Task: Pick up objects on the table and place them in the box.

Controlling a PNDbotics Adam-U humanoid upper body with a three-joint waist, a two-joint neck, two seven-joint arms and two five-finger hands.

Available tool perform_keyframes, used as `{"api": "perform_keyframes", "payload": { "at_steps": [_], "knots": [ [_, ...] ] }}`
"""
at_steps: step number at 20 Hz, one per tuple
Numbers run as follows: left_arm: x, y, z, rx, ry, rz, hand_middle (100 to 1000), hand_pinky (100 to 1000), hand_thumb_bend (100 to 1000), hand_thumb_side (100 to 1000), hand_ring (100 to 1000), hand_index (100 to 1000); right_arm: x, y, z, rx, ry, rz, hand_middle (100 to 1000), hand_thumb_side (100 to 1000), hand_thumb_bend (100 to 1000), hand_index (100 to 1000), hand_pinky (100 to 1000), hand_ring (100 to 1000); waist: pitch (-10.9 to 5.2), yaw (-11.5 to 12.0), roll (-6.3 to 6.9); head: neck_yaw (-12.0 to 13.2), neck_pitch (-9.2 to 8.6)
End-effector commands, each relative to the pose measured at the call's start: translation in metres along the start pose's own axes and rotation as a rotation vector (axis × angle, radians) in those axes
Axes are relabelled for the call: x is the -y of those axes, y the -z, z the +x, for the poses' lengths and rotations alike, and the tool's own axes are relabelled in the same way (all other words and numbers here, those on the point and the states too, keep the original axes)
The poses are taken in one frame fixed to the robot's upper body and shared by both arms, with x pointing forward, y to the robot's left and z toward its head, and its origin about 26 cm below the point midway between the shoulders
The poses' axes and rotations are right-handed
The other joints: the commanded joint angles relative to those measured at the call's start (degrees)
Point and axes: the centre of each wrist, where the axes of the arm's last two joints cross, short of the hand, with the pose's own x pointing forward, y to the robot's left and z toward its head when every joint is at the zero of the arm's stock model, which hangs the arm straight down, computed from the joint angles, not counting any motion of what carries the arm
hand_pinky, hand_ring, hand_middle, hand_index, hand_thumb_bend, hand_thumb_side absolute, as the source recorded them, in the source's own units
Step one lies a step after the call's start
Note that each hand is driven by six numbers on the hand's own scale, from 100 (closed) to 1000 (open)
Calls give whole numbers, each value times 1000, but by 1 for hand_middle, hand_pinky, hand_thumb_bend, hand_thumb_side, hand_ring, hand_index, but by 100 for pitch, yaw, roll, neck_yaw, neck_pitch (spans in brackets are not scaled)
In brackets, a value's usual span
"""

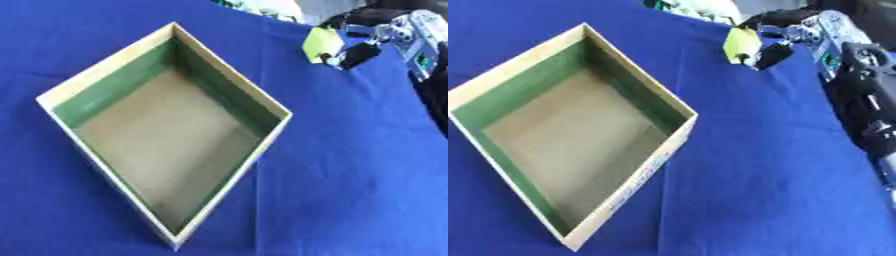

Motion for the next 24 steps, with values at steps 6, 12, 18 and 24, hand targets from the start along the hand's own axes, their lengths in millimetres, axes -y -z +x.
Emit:
{"api": "perform_keyframes", "payload": {
  "at_steps": [6, 12, 18, 24],
  "knots": [
    [-5, 7, 7, 41, 13, -6, 891, 717, 197, 887, 743, 650, 12, -13, -8, -45, -57, -145, 646, 598, 109, 765, 939, 824, -87, 1, 35, -31, -113],
    [-5, 8, 7, 44, 12, -7, 891, 718, 192, 885, 744, 651, 13, -14, -8, -42, -62, -266, 454, 613, 100, 555, 914, 732, -97, -51, 33, -20, -69],
    [-5, 8, 7, 41, 11, -8, 891, 718, 192, 883, 743, 652, 22, -16, -7, -46, -70, -310, 442, 602, 100, 547, 921, 715, -163, -124, 59, -29, -5],
    [-6, 6, 6, 35, 11, -10, 890, 718, 191, 878, 744, 653, 41, -21, -2, -19, -79, -371, 411, 597, 100, 541, 872, 683, -280, -241, 123, -38, 88]
  ]
}}
